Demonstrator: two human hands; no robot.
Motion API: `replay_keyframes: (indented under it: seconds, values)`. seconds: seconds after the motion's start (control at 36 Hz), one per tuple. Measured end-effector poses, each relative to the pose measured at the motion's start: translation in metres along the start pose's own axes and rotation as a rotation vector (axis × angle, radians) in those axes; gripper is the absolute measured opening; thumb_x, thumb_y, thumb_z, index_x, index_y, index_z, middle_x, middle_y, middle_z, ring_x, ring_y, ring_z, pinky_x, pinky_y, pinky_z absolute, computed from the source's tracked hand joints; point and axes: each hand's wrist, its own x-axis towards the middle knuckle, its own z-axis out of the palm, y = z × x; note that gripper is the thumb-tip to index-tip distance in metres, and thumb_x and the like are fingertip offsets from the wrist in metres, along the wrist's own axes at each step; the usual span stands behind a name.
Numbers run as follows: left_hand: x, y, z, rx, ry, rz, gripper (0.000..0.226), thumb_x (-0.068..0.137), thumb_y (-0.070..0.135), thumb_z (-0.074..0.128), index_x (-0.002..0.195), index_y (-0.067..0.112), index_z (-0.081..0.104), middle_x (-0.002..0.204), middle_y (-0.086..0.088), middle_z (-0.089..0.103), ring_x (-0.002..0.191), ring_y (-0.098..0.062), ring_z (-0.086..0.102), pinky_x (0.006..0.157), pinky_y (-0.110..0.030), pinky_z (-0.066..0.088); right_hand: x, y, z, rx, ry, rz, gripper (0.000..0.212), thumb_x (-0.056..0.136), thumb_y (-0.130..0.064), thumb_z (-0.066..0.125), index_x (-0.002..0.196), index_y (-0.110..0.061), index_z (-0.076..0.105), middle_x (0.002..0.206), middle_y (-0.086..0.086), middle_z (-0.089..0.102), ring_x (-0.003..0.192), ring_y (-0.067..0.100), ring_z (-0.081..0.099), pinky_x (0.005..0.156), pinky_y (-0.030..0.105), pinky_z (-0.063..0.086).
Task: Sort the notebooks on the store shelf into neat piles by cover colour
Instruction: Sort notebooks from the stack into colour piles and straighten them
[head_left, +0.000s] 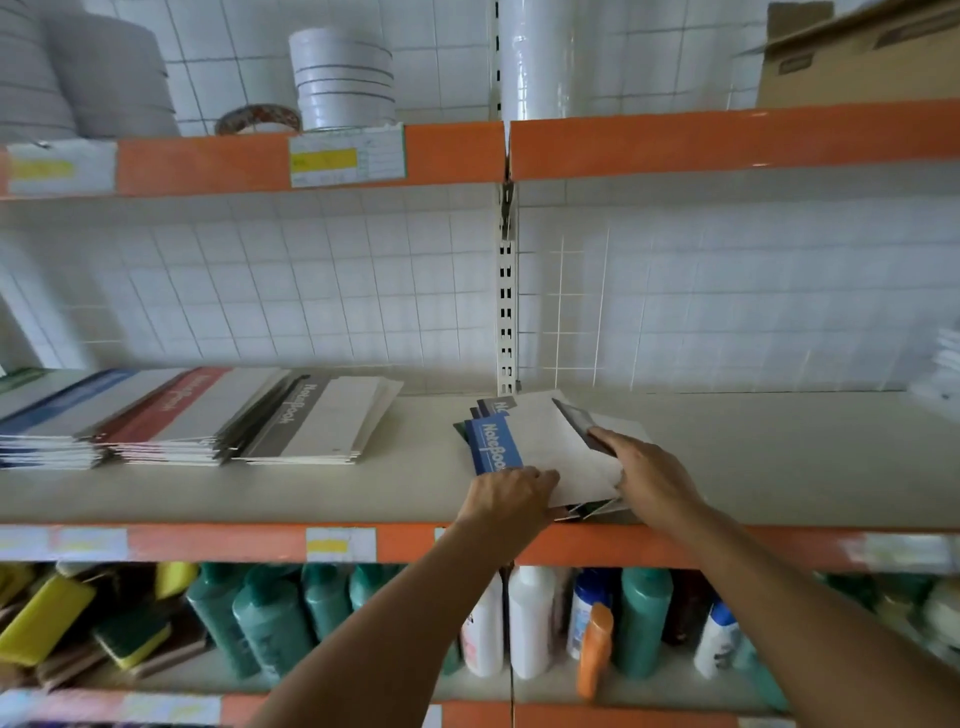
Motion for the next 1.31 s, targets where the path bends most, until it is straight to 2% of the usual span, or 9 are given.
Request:
replay_keyframes:
  seconds: [0.11, 0.28, 0.44, 0.83, 0.97, 1.06, 1.14, 1.19, 1.31]
  values:
    - [-0.007, -0.006, 0.001, 0.080, -0.012, 0.020, 0.036, 0.099, 0.016, 0.047, 0.133, 0.018, 0.039, 0.120, -0.008, 0.056, 0.108, -0.028, 0.057, 0.085, -0.042, 0.052, 0.003, -0.007, -0.005, -0.091, 0.059, -0.062, 0.076, 0.087, 0.002, 0.053, 0.148, -0.034, 0.027, 0.132, 0.000, 0.056, 0.103, 0.020, 0.061, 0.076, 0.025, 0.047]
    - [-0.022, -0.027, -0.007, 0.057, 0.146, -0.037, 0.036, 0.099, 0.016, 0.040, 0.134, 0.018, 0.047, 0.127, -0.006, 0.055, 0.112, -0.027, 0.057, 0.084, -0.038, 0.049, 0.005, -0.036, -0.012, -0.225, 0.133, -0.139, 0.071, 0.094, 0.001, 0.043, 0.151, -0.029, 0.015, 0.132, -0.001, 0.054, 0.078, 0.016, 0.056, 0.062, 0.026, 0.041]
    - [-0.050, -0.077, -0.018, 0.082, 0.518, 0.003, 0.046, 0.069, 0.018, 0.032, 0.083, 0.021, 0.076, 0.078, 0.002, 0.072, 0.057, -0.015, 0.068, 0.030, -0.019, 0.041, 0.010, -0.072, -0.001, -0.191, 0.124, -0.251, 0.080, 0.089, 0.007, 0.043, 0.152, -0.032, 0.013, 0.154, -0.003, 0.030, 0.131, 0.017, 0.044, 0.092, 0.027, 0.044]
    - [-0.170, -0.249, -0.036, 0.132, 0.629, -0.133, 0.054, 0.066, 0.009, 0.031, 0.093, 0.015, 0.077, 0.094, -0.005, 0.075, 0.081, -0.022, 0.073, 0.053, -0.028, 0.055, 0.028, -0.236, 0.058, -0.064, 0.162, -0.396, 0.081, 0.084, 0.016, 0.039, 0.150, -0.029, 0.025, 0.154, -0.001, 0.030, 0.138, 0.017, 0.035, 0.102, 0.027, 0.037]
    - [-0.215, -0.315, -0.034, 0.150, 0.636, -0.196, 0.053, 0.067, 0.011, 0.032, 0.092, 0.018, 0.078, 0.094, -0.001, 0.075, 0.081, -0.019, 0.073, 0.054, -0.026, 0.055, 0.038, -0.292, 0.094, -0.180, 0.351, -0.536, 0.070, 0.038, 0.017, 0.071, 0.102, -0.010, 0.074, 0.092, 0.009, 0.073, 0.074, 0.026, 0.071, 0.052, 0.033, 0.056]
    - [-0.235, -0.348, -0.032, 0.145, 0.665, -0.218, 0.052, 0.067, 0.011, 0.033, 0.092, 0.017, 0.078, 0.094, -0.002, 0.075, 0.080, -0.019, 0.073, 0.054, -0.027, 0.055, 0.045, -0.315, 0.109, -0.264, 0.289, -0.534, 0.047, 0.059, -0.004, 0.047, 0.095, -0.014, 0.075, 0.084, 0.004, 0.072, 0.067, 0.024, 0.069, 0.048, 0.031, 0.053]
    - [-0.249, -0.375, -0.028, 0.144, 0.672, -0.242, 0.053, 0.068, 0.010, 0.033, 0.095, 0.016, 0.077, 0.097, -0.003, 0.074, 0.084, -0.020, 0.072, 0.057, -0.029, 0.056, 0.049, -0.326, 0.126, -0.300, 0.208, -0.428, 0.070, 0.031, 0.004, 0.079, 0.099, -0.015, 0.075, 0.086, 0.004, 0.072, 0.070, 0.024, 0.069, 0.051, 0.032, 0.053]
    - [-0.255, -0.388, -0.027, 0.144, 0.676, -0.254, 0.053, 0.069, 0.009, 0.032, 0.097, 0.015, 0.077, 0.099, -0.004, 0.074, 0.086, -0.022, 0.072, 0.058, -0.031, 0.057, 0.048, -0.333, 0.132, -0.263, 0.141, -0.381, 0.076, 0.048, 0.009, 0.078, 0.119, -0.015, 0.066, 0.110, 0.008, 0.069, 0.093, 0.026, 0.068, 0.067, 0.038, 0.057]
    - [-0.260, -0.411, -0.023, 0.155, 0.703, -0.280, 0.052, 0.069, 0.008, 0.033, 0.096, 0.014, 0.077, 0.098, -0.005, 0.074, 0.086, -0.023, 0.072, 0.059, -0.033, 0.057, 0.052, -0.344, 0.136, -0.324, -0.008, -0.358, 0.053, 0.101, -0.019, 0.037, 0.152, -0.026, 0.022, 0.152, -0.004, 0.033, 0.136, 0.016, 0.035, 0.100, 0.028, 0.039]
